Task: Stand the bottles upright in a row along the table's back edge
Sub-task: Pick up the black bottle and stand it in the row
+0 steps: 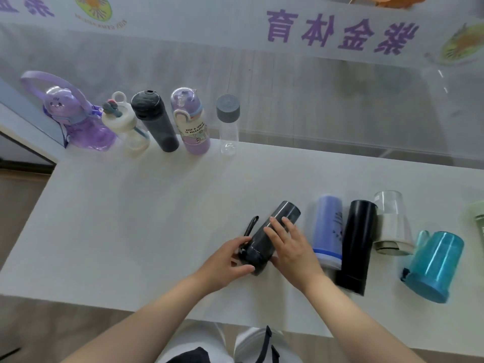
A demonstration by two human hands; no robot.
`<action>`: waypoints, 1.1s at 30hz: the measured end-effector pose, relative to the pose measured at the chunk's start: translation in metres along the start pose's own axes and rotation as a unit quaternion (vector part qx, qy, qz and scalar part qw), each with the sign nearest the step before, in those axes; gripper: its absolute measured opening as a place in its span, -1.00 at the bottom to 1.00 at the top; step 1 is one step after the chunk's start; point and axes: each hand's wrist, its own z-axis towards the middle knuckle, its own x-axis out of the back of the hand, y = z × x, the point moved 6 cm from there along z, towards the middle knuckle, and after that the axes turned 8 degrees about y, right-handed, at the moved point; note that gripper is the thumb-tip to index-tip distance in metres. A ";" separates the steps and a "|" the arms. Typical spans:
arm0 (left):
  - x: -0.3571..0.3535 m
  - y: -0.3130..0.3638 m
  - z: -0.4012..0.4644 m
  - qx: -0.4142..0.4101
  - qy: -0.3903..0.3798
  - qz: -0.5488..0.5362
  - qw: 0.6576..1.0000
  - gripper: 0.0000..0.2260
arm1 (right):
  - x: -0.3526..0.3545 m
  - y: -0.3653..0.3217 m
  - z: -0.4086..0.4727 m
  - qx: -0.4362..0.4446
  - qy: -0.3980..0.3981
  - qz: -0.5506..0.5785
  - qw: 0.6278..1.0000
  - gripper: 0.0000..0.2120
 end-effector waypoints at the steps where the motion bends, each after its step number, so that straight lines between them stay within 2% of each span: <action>1: 0.000 0.002 -0.003 -0.002 0.012 0.000 1.000 -0.44 | 0.002 0.002 -0.001 0.002 0.007 0.012 1.000 -0.18; 6: 0.012 0.030 -0.014 -0.017 0.067 -0.007 0.998 -0.52 | 0.018 0.008 -0.007 0.024 0.027 0.053 0.998 -0.22; 9: 0.016 0.054 -0.017 -0.034 0.086 0.010 0.996 -0.64 | 0.021 0.008 -0.008 0.015 -0.013 0.098 0.995 -0.17; 12: 0.015 0.075 -0.017 -0.047 0.100 0.007 0.994 -0.74 | 0.028 0.007 -0.007 0.016 0.017 0.154 0.988 -0.20; 16: 0.023 0.071 -0.010 -0.020 0.110 -0.091 0.990 -0.64 | 0.037 0.021 -0.001 -0.055 0.070 0.243 0.966 -0.21; 18: 0.031 0.051 -0.002 -0.007 0.128 -0.026 0.991 -0.64 | 0.043 0.027 0.007 -0.089 0.092 0.283 0.950 -0.26; 19: 0.034 0.035 0.002 -0.001 0.139 0.067 0.988 -0.60 | 0.046 0.030 0.011 -0.107 0.098 0.309 0.940 -0.30; 21: 0.038 0.002 0.009 0.025 0.151 0.262 0.953 -0.36 | 0.053 0.032 0.023 -0.129 0.110 0.359 0.918 -0.40; 23: 0.040 -0.024 0.015 0.036 0.168 0.346 0.922 -0.29 | 0.055 0.035 0.034 -0.149 0.115 0.398 0.898 -0.47; 27: 0.044 -0.044 0.021 0.004 0.179 0.400 0.899 -0.47 | 0.039 0.051 0.057 -0.222 0.080 0.486 0.841 -0.45; 33: 0.044 -0.046 0.020 -0.035 0.200 0.393 0.897 -0.50 | 0.037 0.062 0.094 -0.252 0.062 0.489 0.833 -0.42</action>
